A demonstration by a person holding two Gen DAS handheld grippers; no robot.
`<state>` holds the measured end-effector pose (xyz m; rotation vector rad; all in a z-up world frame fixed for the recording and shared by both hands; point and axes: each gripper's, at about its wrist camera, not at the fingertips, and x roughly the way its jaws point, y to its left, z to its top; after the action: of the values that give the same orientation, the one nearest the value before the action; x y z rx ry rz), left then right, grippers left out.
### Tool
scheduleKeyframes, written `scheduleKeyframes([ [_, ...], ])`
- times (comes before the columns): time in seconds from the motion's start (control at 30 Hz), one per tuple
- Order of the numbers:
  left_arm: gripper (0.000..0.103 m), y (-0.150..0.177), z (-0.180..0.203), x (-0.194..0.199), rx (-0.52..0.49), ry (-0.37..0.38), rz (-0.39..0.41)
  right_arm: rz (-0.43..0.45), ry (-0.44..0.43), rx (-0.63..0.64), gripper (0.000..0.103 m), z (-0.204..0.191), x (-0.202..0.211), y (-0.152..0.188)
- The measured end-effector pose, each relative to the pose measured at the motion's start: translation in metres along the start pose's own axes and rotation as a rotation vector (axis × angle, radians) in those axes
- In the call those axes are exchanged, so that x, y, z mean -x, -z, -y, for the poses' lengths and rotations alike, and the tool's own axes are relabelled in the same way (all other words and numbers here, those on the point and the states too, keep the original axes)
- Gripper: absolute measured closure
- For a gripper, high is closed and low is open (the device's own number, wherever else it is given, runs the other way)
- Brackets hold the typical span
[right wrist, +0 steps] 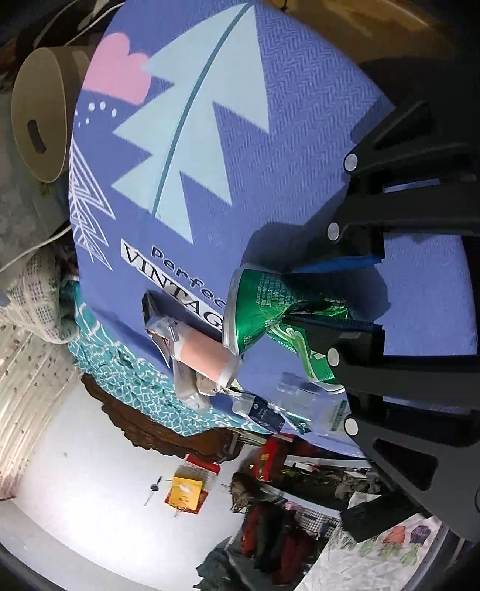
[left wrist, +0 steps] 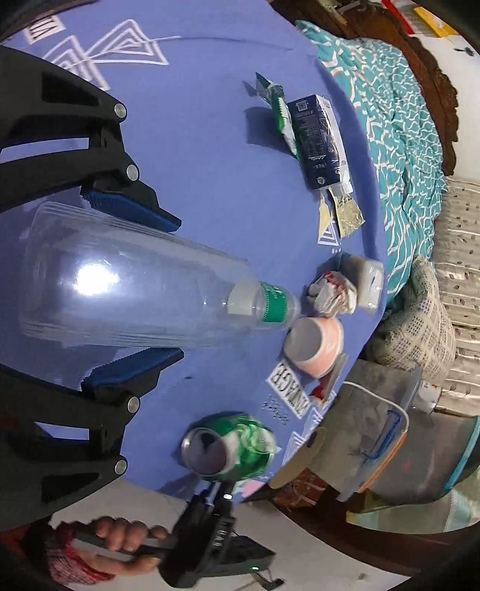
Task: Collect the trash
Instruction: 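Carry the can and bottle over the beige bin and open both tools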
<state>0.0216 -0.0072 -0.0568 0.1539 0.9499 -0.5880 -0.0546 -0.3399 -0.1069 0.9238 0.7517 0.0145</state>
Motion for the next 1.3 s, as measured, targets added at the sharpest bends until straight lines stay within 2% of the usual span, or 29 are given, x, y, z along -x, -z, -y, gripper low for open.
scheduleKeyframes([
  [0.13,0.040,0.002,0.011,0.000,-0.024,-0.057,0.000,-0.027,-0.022,-0.036,0.074,0.006,-0.003,0.007],
  [0.2,0.035,0.001,0.014,0.002,-0.035,-0.091,0.007,-0.037,-0.033,-0.046,0.070,0.008,-0.004,0.011],
  [0.37,0.032,-0.002,0.018,0.003,-0.067,-0.137,0.022,-0.013,-0.034,-0.012,0.054,0.001,0.001,0.014],
  [0.43,0.034,0.000,0.018,-0.002,-0.069,-0.138,0.007,-0.011,-0.023,0.013,0.058,-0.004,-0.002,0.015],
  [0.47,0.041,0.001,0.019,-0.005,-0.069,-0.121,0.004,-0.019,-0.018,0.032,0.075,-0.007,-0.005,0.016],
  [0.57,0.043,0.002,0.020,-0.004,-0.078,-0.126,0.010,-0.049,-0.049,0.024,0.078,-0.004,-0.012,0.019],
  [0.73,0.044,-0.012,0.018,0.004,-0.027,0.002,0.003,0.002,-0.075,-0.004,0.081,0.005,0.003,0.009],
  [0.87,0.045,-0.033,0.041,0.009,-0.063,0.081,0.022,0.076,-0.063,-0.037,0.082,0.023,0.026,-0.009],
  [1.07,0.045,-0.093,0.114,-0.008,-0.204,0.231,0.027,0.212,-0.015,-0.087,0.082,0.063,0.068,-0.045],
  [1.2,0.045,-0.140,0.176,-0.046,-0.327,0.288,-0.016,0.314,0.057,-0.099,0.082,0.091,0.091,-0.077],
  [1.3,0.045,-0.174,0.222,-0.079,-0.408,0.304,-0.048,0.382,0.094,-0.120,0.082,0.116,0.106,-0.108],
])
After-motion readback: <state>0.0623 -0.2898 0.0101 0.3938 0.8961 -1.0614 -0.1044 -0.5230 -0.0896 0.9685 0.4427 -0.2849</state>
